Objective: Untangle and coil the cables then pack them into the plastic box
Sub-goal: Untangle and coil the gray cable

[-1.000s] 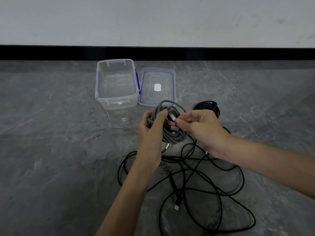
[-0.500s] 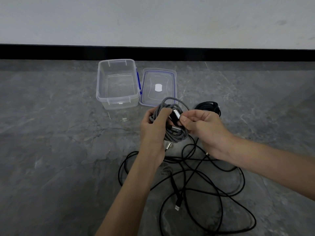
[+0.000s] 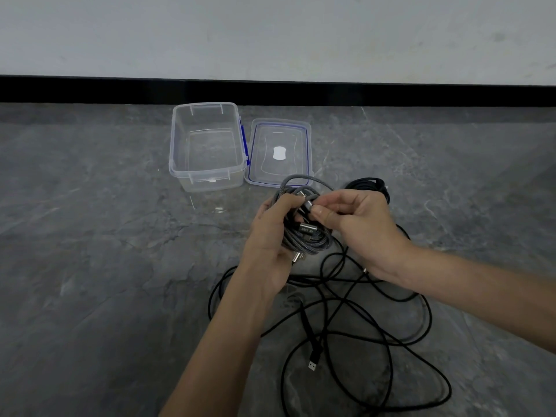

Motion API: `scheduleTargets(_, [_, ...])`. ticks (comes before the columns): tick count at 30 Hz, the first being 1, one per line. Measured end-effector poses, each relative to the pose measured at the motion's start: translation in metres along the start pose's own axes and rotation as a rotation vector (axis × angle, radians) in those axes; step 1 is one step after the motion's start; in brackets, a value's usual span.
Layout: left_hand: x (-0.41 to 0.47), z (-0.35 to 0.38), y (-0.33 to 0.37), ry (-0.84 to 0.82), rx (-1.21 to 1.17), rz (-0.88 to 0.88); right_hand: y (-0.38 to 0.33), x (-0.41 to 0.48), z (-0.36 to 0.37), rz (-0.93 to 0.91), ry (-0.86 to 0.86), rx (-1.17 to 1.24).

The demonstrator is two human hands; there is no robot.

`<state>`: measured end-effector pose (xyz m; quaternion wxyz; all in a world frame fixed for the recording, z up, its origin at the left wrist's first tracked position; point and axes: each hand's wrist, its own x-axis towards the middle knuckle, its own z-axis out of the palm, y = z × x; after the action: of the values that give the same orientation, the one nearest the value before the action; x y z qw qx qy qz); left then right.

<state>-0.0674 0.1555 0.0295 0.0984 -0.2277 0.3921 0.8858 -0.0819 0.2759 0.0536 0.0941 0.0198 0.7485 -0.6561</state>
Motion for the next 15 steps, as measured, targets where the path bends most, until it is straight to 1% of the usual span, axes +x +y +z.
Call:
scheduleTargets(5, [0.000,0.007,0.004,-0.041,0.022,0.024,-0.005,0.003,0.000,0.006,0.042,0.091])
scheduleTargets(9, [-0.003,0.010,0.004,-0.024,0.066,0.023,-0.006,0.005,-0.001,-0.004,0.068,0.136])
scheduleTargets(12, [-0.002,0.009,0.000,0.026,0.093,0.064,-0.007,0.004,-0.002,-0.042,0.043,0.029])
scheduleTargets(15, [0.001,0.009,-0.004,0.055,0.083,0.120,-0.015,0.007,-0.001,-0.040,-0.033,-0.120])
